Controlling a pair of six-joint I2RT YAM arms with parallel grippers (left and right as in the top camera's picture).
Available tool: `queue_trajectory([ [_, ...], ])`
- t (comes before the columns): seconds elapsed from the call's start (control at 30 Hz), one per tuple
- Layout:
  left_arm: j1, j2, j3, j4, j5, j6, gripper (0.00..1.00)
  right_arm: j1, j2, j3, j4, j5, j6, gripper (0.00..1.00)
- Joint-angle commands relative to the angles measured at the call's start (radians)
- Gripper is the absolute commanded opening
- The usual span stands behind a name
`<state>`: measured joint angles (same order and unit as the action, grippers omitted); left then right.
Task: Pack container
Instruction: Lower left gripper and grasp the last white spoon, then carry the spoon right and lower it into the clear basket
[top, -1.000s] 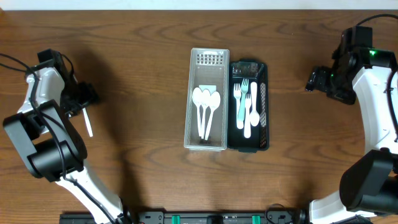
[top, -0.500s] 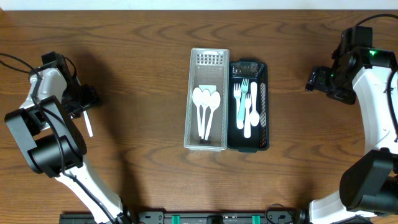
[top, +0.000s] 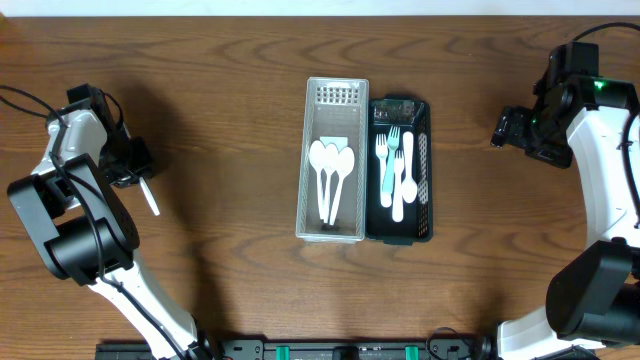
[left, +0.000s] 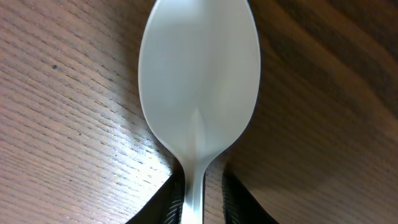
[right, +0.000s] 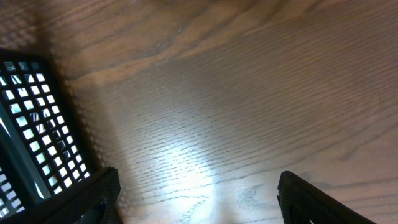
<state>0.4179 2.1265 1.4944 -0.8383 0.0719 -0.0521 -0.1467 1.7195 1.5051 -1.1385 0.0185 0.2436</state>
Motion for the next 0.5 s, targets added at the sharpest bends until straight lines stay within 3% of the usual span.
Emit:
queue_trajectory([
  [0.0,0.002,0.045,-0.031,-0.009,-0.004,-0.001,0.21,-0.003,0.001,0.001,-0.002,0.0,-0.014,0.85],
  [0.07,0.002,0.045,-0.031,-0.011,-0.004,-0.001,0.15,-0.004,0.001,0.001,-0.002,0.0,-0.014,0.84],
  [0.2,0.002,0.037,-0.031,-0.013,-0.004,-0.002,0.13,-0.004,0.001,0.001,-0.002,0.0,-0.014,0.85],
  [0.27,0.001,0.026,-0.031,-0.013,-0.004,-0.002,0.06,-0.004,0.001,0.001,-0.001,0.0,-0.014,0.84],
  [0.47,-0.022,-0.078,-0.031,-0.054,-0.004,-0.016,0.06,-0.003,0.001,0.001,0.002,0.0,-0.017,0.85],
])
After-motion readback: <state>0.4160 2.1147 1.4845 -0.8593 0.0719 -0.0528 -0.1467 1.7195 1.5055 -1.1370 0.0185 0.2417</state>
